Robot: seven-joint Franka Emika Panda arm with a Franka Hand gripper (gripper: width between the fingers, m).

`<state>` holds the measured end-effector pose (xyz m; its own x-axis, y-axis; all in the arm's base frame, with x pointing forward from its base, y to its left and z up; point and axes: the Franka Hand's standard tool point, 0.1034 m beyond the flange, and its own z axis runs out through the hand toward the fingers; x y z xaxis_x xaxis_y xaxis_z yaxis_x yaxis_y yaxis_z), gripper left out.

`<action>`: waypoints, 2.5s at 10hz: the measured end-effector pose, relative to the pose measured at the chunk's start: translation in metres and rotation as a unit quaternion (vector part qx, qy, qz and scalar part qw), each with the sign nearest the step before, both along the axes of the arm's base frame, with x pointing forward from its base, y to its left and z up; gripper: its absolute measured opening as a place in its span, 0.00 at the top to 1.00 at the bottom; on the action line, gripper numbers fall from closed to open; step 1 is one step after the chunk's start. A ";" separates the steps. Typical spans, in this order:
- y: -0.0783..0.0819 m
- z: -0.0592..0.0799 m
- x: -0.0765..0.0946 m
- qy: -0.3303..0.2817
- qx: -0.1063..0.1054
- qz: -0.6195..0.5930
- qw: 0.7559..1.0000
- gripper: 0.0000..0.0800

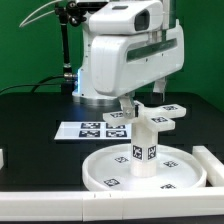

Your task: Assemble round table

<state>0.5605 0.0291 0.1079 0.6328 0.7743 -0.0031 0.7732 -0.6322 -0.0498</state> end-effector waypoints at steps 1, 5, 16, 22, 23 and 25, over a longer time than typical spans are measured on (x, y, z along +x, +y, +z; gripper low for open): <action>-0.001 -0.004 0.001 0.003 -0.003 0.003 1.000 0.19; -0.004 -0.009 -0.001 0.008 -0.006 0.003 1.000 0.19; -0.008 -0.010 -0.004 0.016 -0.006 -0.145 0.989 0.44; -0.009 -0.010 -0.004 0.011 0.001 -0.351 0.936 0.44; -0.009 -0.010 -0.004 0.013 -0.001 -0.388 0.922 0.44; -0.009 -0.010 -0.003 0.016 -0.001 -0.461 0.887 0.44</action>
Offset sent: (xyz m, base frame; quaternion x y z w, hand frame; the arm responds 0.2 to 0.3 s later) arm -0.0002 0.0012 -0.0036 0.0091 0.0012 -0.0070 0.9999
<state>0.5571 0.0202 0.0983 0.9968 -0.0725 -0.0333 -0.0744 -0.9954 -0.0597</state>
